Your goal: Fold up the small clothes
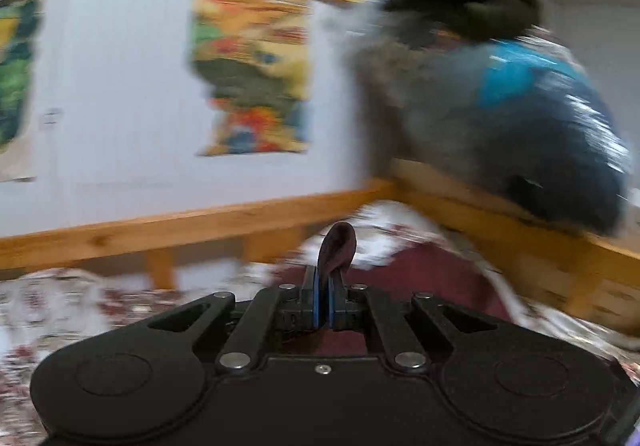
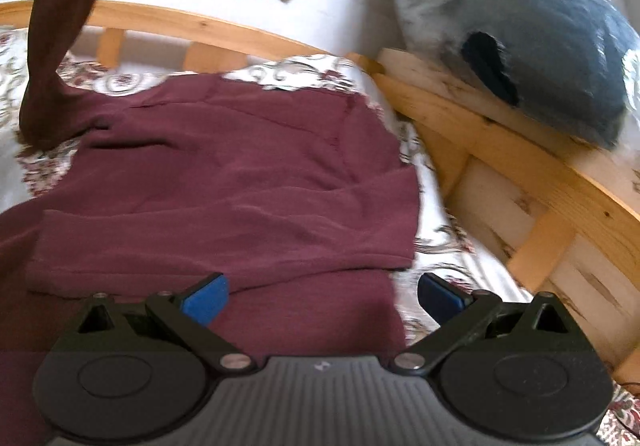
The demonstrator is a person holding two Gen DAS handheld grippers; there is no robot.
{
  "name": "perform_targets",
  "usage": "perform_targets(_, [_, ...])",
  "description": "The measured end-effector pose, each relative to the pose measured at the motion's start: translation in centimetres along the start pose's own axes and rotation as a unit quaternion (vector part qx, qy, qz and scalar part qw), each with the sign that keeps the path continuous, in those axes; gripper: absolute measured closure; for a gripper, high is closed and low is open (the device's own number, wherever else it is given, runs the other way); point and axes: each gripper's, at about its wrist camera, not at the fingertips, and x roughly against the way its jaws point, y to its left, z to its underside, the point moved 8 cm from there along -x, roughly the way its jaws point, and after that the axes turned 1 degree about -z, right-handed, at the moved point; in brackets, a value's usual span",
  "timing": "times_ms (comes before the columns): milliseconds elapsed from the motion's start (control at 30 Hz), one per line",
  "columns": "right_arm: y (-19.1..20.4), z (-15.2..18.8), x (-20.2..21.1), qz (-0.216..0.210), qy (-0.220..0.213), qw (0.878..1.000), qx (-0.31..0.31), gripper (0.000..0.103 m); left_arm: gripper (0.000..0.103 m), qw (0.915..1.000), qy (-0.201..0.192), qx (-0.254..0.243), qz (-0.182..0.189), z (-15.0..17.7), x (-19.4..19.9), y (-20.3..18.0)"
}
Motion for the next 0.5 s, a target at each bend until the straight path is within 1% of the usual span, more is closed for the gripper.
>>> perform_targets(100, [-1.9, 0.1, -0.3, 0.023, -0.006, 1.0, -0.017, 0.0, 0.1, 0.9984, 0.009, -0.024, 0.05, 2.0, -0.9, -3.9])
perform_targets(167, [-3.2, 0.1, -0.5, 0.036, -0.012, 0.999, -0.034, 0.0, 0.1, 0.9963, 0.022, -0.04, 0.072, 3.8, -1.4, -5.9])
perform_targets(233, [-4.3, 0.2, -0.8, 0.048, -0.01, 0.998, -0.046, 0.0, 0.1, 0.9936, 0.039, -0.045, 0.096, 5.7, -1.8, -7.4])
perform_targets(367, [-5.8, 0.7, -1.2, 0.061, -0.003, 0.996, -0.064, 0.0, 0.1, 0.9894, 0.079, -0.035, 0.117, 9.0, -2.2, -8.1])
perform_targets(500, [-6.0, 0.8, -1.4, 0.058, -0.001, 0.996, -0.073, 0.0, 0.1, 0.9855, 0.114, -0.023, 0.123, 11.4, -1.8, -7.8])
